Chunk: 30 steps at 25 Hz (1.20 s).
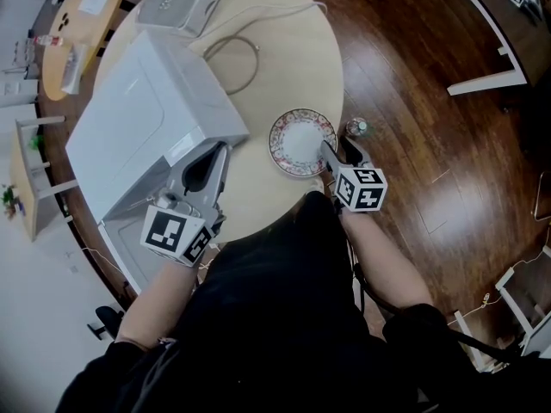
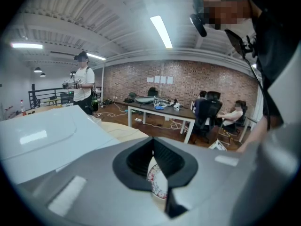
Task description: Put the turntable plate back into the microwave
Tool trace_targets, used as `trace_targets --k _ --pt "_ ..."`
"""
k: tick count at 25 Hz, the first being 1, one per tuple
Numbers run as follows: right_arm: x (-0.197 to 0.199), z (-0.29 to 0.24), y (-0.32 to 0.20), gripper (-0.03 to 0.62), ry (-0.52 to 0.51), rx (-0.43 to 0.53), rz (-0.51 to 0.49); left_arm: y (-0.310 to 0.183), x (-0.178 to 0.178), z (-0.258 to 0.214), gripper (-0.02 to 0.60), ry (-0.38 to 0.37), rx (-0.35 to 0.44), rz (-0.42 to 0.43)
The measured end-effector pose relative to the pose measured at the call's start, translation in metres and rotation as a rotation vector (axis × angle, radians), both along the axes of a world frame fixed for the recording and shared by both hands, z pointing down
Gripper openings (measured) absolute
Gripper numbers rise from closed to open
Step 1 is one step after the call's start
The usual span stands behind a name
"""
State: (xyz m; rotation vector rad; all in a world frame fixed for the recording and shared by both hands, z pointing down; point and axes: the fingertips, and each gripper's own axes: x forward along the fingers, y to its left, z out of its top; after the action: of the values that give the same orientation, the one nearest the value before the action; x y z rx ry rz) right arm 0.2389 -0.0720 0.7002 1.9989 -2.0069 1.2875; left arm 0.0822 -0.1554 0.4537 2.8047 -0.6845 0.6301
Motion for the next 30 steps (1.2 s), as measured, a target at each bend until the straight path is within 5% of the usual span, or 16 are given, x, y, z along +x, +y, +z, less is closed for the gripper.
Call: trace_targets --k 24,30 --pt "-0.011 0.021 -0.007 0.219 -0.078 -0.030 -0.032 0.007 0.003 0.005 0.006 -0.051 -0.002 0.016" --pt "-0.006 0.018 -0.004 0.162 -0.081 -0.022 -0.004 0.012 0.006 0.003 0.006 -0.047 0.005 0.027"
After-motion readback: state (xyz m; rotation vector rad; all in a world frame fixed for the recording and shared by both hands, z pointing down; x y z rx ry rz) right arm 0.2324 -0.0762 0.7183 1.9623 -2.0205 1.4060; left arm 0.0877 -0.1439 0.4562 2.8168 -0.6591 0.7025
